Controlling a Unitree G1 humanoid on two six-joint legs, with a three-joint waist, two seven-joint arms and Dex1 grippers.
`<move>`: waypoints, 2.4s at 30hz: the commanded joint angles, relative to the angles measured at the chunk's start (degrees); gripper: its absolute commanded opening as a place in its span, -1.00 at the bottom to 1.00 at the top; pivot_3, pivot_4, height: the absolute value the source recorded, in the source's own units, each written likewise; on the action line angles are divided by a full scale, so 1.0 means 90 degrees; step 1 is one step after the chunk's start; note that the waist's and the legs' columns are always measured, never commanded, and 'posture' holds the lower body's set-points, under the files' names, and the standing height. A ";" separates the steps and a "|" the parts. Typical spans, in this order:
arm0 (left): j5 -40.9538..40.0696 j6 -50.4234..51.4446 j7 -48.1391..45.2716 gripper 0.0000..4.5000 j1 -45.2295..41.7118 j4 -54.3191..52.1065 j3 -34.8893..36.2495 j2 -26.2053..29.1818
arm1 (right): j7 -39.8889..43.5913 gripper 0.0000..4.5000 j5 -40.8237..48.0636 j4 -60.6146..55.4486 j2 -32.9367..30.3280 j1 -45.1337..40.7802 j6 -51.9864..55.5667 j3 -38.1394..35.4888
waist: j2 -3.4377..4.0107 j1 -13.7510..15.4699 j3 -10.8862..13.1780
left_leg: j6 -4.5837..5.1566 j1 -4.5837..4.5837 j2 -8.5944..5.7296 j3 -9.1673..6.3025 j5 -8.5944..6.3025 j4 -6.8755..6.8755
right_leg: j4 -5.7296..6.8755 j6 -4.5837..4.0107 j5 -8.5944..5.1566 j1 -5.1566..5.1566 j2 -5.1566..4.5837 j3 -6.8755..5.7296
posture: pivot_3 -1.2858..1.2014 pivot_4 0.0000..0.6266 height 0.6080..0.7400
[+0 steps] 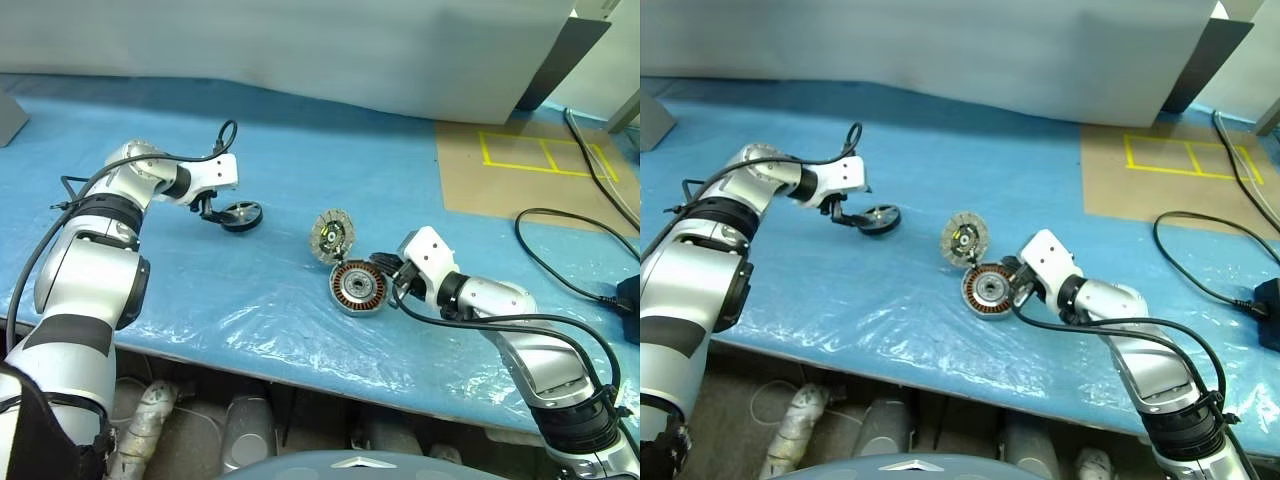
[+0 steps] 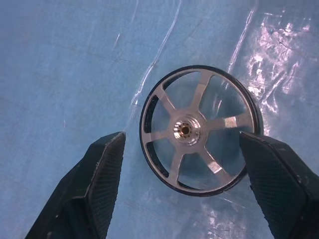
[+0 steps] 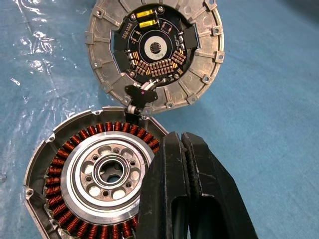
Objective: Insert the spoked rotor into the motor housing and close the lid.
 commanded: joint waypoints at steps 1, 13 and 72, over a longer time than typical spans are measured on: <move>-0.0077 -0.0001 0.0341 0.67 -0.0114 0.0015 0.0204 -0.0033 | -0.0047 -1.00 -0.0090 -0.0257 -0.0015 0.0059 -0.0091 0.0064 | 0.0000 0.0000 0.0000 | 0.0000 0.0000 -0.0001 -0.0002 0.0000 0.0000 | 0.0000 0.0000 0.0000 0.0001 0.0000 0.0000 | 0.03 -0.52 1.00; 0.0357 -0.0176 0.0370 0.67 0.0185 0.0077 -0.0076 -0.0146 | -0.0077 -1.00 -0.0142 -0.0421 -0.0058 0.0264 -0.0017 0.0037 | 0.0000 -0.0011 0.0000 | 0.0000 0.0002 -0.0001 -0.0013 0.0000 0.0000 | -0.0003 0.0000 0.0000 0.0009 0.0000 -0.0007 | 0.03 -0.52 1.00; -0.2310 0.1285 -0.2670 -0.18 0.1401 -0.2946 0.1037 -0.0220 | 0.0205 -1.00 0.0643 -0.0133 -0.0282 -0.0293 0.0148 -0.0868 | 0.0042 0.0084 0.0023 | 0.0000 0.0016 -0.0001 0.0007 0.0000 -0.0026 | -0.0024 -0.0009 -0.0007 0.0025 -0.0003 -0.0017 | 0.03 -0.52 1.00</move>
